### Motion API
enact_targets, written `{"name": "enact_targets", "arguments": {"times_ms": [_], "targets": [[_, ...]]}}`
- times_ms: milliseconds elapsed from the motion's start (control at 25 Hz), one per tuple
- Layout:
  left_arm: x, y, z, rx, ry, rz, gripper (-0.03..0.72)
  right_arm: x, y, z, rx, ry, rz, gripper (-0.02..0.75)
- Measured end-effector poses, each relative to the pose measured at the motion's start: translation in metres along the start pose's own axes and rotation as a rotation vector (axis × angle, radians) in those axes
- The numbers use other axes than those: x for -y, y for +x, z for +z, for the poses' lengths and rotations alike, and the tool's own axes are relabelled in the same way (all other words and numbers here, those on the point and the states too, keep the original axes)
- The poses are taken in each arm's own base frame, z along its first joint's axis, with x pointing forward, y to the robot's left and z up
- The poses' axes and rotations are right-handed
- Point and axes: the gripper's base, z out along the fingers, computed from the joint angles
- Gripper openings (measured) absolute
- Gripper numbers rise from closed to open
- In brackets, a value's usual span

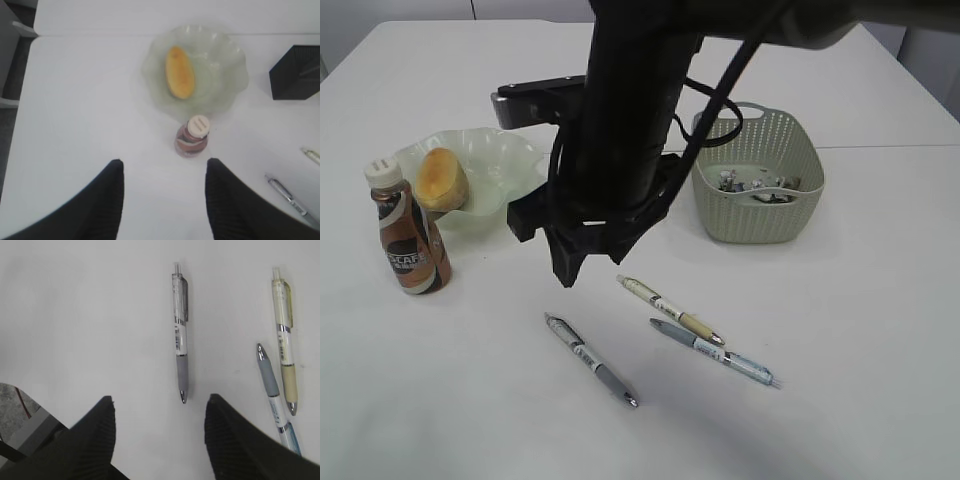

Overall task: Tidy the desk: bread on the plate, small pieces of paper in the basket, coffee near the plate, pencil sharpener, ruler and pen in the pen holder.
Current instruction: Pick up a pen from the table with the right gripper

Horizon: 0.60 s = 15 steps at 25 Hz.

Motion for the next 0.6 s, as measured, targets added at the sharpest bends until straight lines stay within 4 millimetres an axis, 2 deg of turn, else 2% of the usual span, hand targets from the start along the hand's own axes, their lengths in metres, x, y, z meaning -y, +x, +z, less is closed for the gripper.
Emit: {"name": "enact_targets", "arguments": {"times_ms": [120, 240, 360, 600], "targets": [[0.000, 0.011, 0.015, -0.066, -0.005, 0.006, 0.386, 0.003, -0.006, 0.016, -0.024, 0.006, -0.003, 0.420], [0.000, 0.016, 0.022, -0.094, -0.011, 0.009, 0.384, 0.007, -0.008, 0.035, -0.062, 0.026, -0.041, 0.420], [-0.001, 0.017, 0.021, -0.092, -0.015, 0.010, 0.384, 0.011, -0.009, 0.052, -0.094, 0.033, -0.062, 0.420], [-0.002, 0.017, 0.015, -0.078, -0.017, 0.011, 0.382, 0.014, -0.015, 0.061, -0.053, 0.049, -0.105, 0.419]]}}
